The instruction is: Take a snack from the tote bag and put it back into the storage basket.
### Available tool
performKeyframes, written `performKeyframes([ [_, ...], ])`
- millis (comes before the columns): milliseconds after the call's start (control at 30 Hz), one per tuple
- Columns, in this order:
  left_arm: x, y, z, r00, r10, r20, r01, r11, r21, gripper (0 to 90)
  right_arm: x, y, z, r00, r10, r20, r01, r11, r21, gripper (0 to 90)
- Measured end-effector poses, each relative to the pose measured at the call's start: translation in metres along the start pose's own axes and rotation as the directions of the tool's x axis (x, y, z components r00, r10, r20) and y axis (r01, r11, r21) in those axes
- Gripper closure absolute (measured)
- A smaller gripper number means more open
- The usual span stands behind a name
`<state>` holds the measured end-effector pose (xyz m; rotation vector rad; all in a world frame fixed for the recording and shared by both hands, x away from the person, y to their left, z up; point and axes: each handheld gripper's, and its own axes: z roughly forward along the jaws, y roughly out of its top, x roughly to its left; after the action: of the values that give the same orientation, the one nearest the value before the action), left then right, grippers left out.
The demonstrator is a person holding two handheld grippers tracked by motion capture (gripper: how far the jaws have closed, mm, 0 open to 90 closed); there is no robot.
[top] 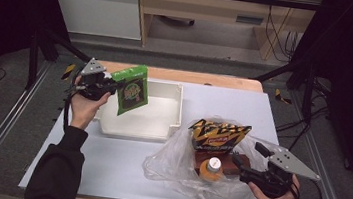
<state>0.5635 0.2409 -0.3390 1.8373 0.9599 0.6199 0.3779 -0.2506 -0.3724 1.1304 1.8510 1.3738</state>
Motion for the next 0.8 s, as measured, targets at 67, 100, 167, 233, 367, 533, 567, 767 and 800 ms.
performKeyframes([
  [67,0.005,-0.002,0.004,0.9999,-0.002,-0.014,0.002,1.0,0.009,76.0,-0.001,-0.001,0.001,1.0,0.003,0.004,-0.003,1.0,0.001,17.1],
  [100,0.008,-0.003,0.007,0.9998,-0.006,-0.019,0.006,0.9999,0.01,76.0,-0.002,-0.001,0.001,1.0,0.002,0.006,-0.002,1.0,0.002,17.0],
  [167,0.013,-0.006,0.012,0.9994,-0.011,-0.033,0.012,0.9997,0.022,76.0,-0.002,-0.002,0.002,1.0,0.003,0.009,-0.004,1.0,0.005,16.9],
  [233,0.019,-0.008,0.019,0.999,-0.016,-0.043,0.017,0.9992,0.035,76.0,-0.002,-0.002,0.002,0.9999,0.006,0.01,-0.006,1.0,0.009,16.7],
  [367,0.027,-0.013,0.03,0.9982,-0.03,-0.052,0.033,0.9985,0.045,76.0,-0.002,-0.003,0.003,0.9999,0.003,0.012,-0.003,1.0,0.008,16.6],
  [533,0.033,-0.019,0.041,0.9968,-0.045,-0.066,0.049,0.9969,0.061,75.9,-0.004,-0.004,0.005,0.9998,0.01,0.015,-0.01,1.0,0.017,16.3],
  [567,0.035,-0.02,0.043,0.9966,-0.048,-0.067,0.052,0.9968,0.062,75.9,-0.004,-0.005,0.005,0.9998,0.011,0.015,-0.012,1.0,0.016,16.2],
  [767,0.045,-0.026,0.051,0.9949,-0.072,-0.071,0.077,0.9943,0.073,75.9,-0.005,-0.006,0.007,0.9998,0.012,0.016,-0.012,1.0,0.023,16.1],
  [800,0.045,-0.026,0.051,0.9949,-0.072,-0.071,0.077,0.9943,0.073,75.9,-0.005,-0.006,0.007,0.9998,0.01,0.016,-0.011,1.0,0.024,16.1],
])
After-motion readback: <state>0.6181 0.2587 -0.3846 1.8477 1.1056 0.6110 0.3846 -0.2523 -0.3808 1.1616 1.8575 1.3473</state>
